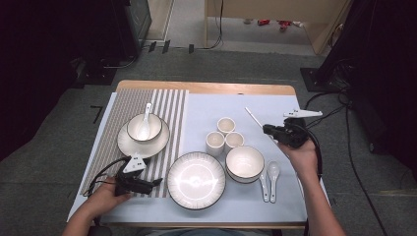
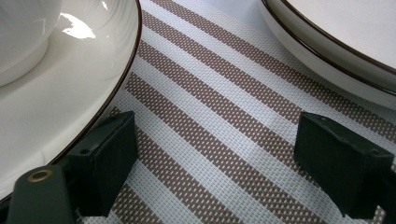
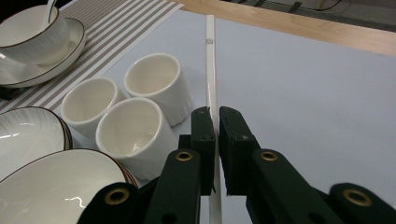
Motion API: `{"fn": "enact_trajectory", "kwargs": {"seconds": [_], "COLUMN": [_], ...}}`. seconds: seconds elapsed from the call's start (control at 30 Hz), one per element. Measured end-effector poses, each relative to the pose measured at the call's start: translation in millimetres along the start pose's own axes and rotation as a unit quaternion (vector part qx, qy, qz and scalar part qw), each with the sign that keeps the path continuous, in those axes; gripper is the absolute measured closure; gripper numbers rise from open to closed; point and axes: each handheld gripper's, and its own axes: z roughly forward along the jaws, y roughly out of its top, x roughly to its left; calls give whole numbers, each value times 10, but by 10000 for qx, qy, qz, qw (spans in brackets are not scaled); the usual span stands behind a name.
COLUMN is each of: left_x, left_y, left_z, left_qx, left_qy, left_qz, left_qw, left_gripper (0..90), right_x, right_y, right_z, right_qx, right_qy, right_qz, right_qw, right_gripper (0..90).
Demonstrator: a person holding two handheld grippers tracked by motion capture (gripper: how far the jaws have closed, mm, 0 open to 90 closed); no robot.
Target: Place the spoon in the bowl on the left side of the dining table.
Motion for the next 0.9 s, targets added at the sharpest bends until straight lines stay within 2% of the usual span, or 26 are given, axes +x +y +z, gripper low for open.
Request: {"fn": "enact_trajectory", "kwargs": {"seconds": [0.9], "left_x": [0], "left_y": [0], "left_z": [0], "left_qx": [-1], "left_qy": [-1], "left_qz": [-1], "left_qw": [10000], "left_gripper": [138], "right_x": [165], "right_y": [168], "right_z": [170], "right_qx": [92], "right_qy": [382], "right_qz": [-255], "right_qw": [9989], "right_gripper": [853]}}
